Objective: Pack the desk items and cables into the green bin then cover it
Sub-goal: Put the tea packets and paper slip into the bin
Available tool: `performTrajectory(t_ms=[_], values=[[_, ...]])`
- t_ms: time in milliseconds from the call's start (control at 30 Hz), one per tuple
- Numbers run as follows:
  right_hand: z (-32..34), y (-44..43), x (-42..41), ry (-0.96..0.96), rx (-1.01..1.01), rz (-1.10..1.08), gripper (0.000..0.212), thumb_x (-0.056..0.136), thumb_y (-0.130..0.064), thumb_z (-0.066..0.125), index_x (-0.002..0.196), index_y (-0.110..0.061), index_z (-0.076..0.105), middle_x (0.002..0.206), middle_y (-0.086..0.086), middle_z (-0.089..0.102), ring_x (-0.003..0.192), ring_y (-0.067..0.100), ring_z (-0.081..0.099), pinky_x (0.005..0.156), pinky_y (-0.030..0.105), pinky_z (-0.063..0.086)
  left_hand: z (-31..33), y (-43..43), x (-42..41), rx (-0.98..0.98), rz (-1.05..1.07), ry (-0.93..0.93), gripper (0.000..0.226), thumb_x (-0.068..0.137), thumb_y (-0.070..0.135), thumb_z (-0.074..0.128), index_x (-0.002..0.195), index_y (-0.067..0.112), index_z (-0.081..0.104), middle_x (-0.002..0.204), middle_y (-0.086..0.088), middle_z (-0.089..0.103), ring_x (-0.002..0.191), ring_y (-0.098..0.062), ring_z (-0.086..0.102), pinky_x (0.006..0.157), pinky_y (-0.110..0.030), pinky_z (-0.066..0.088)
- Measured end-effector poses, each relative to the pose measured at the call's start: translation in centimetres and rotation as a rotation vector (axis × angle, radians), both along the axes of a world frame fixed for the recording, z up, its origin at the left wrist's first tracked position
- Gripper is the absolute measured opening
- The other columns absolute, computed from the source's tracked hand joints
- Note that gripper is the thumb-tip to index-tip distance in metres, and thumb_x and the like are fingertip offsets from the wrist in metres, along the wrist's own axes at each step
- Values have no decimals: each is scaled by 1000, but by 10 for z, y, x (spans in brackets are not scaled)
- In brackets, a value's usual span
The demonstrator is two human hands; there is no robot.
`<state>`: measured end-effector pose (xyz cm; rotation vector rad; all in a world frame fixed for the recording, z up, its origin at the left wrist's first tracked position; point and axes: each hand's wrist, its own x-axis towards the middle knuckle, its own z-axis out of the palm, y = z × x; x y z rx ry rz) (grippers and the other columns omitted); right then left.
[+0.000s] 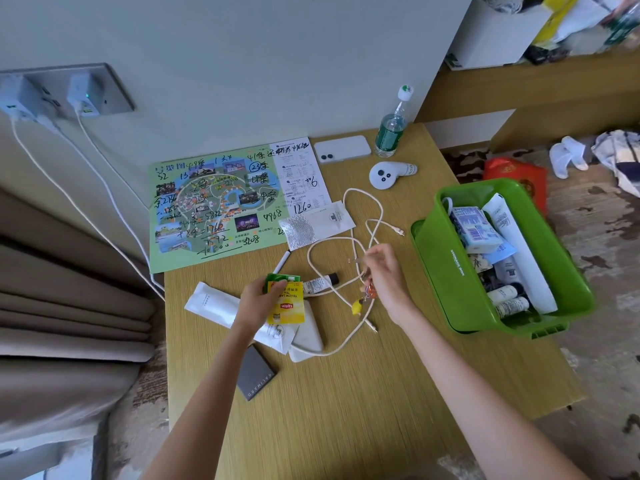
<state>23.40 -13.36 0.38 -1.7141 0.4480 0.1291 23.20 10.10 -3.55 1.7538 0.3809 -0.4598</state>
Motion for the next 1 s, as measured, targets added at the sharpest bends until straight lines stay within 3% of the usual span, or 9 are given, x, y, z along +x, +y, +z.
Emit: performTrajectory(t_ms=[133, 267, 367, 467, 567, 700, 867, 933, 1000], values=[[-8, 22, 21, -37, -433, 262, 22, 85, -34, 70, 90, -14, 62, 89, -3, 66, 77, 14, 60, 71, 33, 47, 1, 10, -1, 45, 59, -41, 31, 100, 22, 50, 101, -7, 59, 84, -14, 62, 76, -24, 60, 68, -36, 50], [-12, 49, 39, -55, -748, 554, 8, 85, -23, 69, 93, -20, 69, 91, -3, 68, 80, 17, 62, 67, 30, 45, -2, 22, -4, 112, 82, -53, 33, 100, 24, 49, 100, -7, 57, 89, -20, 63, 80, -27, 59, 76, -45, 52], [-19, 66, 45, -84, -1024, 786, 16, 87, -13, 63, 102, -15, 69, 103, 1, 69, 94, 23, 64, 72, 29, 43, -4, 29, -7, 116, 107, -40, 34, 101, 25, 49, 100, -9, 55, 86, -18, 61, 79, -26, 58, 77, -47, 51], [-24, 74, 42, -56, -1193, 942, 26, 85, 0, 57, 107, -9, 64, 96, 6, 67, 88, 26, 62, 69, 32, 41, -6, 33, -8, 115, 133, -29, 33, 100, 25, 49, 100, -8, 55, 85, -16, 61, 79, -25, 57, 75, -45, 51], [-31, 73, 35, -76, -1229, 978, 27, 84, 0, 59, 110, -9, 59, 78, 2, 54, 71, 23, 52, 64, 31, 35, -8, 35, -10, 121, 169, -31, 31, 100, 24, 49, 95, -6, 54, 80, -11, 58, 74, -22, 54, 68, -35, 45], [-38, 68, 31, -79, -1206, 905, 32, 86, -8, 64, 117, -10, 55, 76, 1, 58, 65, 20, 51, 61, 29, 38, -12, 51, -12, 171, 318, -26, 28, 99, 24, 50, 83, 2, 52, 71, -7, 54, 66, -21, 50, 62, -32, 40], [-33, 64, 36, -99, -1087, 752, 24, 83, -24, 65, 98, -16, 48, 76, 2, 65, 66, 25, 64, 54, 29, 37, -20, 67, -15, 311, 517, 87, 29, 96, 25, 53, 75, 5, 54, 64, -4, 53, 68, -26, 51, 55, -28, 37], [-28, 66, 40, -100, -1015, 646, 20, 82, -29, 63, 85, -17, 47, 62, -5, 58, 52, 16, 55, 47, 25, 33, -24, 67, -20, 328, 556, 139, 27, 95, 26, 54, 80, 3, 58, 75, -10, 57, 79, -33, 54, 61, -36, 45], [-25, 72, 45, -78, -834, 525, 24, 80, -24, 64, 69, -18, 44, 51, -9, 45, 42, 5, 39, 38, 15, 28, -28, 66, -23, 376, 578, 230, 29, 94, 29, 55, 96, 1, 63, 103, -21, 56, 100, -36, 51, 76, -43, 49]])
